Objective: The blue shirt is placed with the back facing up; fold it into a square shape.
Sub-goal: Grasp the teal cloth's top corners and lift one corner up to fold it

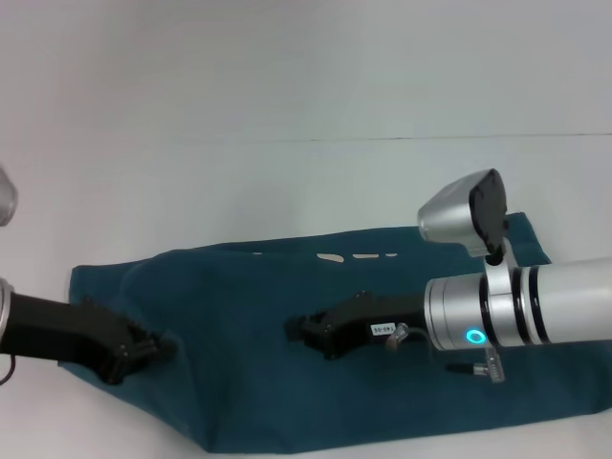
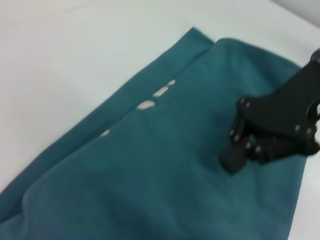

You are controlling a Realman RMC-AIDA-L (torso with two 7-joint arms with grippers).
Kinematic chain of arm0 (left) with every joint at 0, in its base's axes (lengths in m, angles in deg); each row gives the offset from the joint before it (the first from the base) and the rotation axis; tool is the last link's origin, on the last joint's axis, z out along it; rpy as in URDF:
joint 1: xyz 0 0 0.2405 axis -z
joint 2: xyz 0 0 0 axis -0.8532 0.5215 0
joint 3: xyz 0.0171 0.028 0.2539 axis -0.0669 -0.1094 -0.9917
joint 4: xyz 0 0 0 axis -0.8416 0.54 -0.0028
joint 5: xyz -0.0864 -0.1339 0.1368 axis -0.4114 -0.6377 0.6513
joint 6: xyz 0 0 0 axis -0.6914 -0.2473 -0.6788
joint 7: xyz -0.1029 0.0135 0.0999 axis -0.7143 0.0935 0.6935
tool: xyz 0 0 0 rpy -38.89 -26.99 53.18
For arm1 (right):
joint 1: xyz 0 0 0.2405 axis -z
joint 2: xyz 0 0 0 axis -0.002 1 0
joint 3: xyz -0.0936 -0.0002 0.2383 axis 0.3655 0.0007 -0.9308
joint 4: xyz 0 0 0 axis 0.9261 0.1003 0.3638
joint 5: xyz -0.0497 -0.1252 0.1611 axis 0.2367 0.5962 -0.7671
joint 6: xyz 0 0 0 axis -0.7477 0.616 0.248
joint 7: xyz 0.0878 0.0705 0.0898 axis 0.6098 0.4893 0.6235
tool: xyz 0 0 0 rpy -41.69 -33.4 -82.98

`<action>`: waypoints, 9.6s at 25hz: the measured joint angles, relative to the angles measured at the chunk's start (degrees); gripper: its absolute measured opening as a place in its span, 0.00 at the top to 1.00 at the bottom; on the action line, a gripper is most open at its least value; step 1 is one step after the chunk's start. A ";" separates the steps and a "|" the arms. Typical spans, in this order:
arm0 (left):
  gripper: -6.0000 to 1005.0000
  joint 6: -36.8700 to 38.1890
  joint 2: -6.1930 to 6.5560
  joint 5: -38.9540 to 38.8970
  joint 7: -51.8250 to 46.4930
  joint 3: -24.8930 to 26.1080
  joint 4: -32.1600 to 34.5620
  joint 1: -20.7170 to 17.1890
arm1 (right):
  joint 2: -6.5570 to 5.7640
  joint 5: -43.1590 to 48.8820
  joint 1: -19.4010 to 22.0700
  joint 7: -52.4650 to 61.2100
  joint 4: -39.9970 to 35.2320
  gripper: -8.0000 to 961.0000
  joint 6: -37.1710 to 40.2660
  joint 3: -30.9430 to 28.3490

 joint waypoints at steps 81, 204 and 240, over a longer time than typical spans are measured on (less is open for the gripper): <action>0.93 -1.20 -0.38 -56.49 31.92 10.67 -29.66 -6.34 | -0.79 -20.84 8.76 -30.76 -5.53 0.98 10.78 -23.20; 0.62 -1.38 0.26 14.60 8.81 10.50 -6.05 -4.89 | -0.27 -15.03 3.29 -30.80 -5.35 0.65 -3.50 -13.50; 0.62 -1.11 0.13 -0.90 6.46 9.83 0.19 -1.07 | -0.76 -14.62 6.32 -31.37 -9.06 0.65 -1.11 -13.92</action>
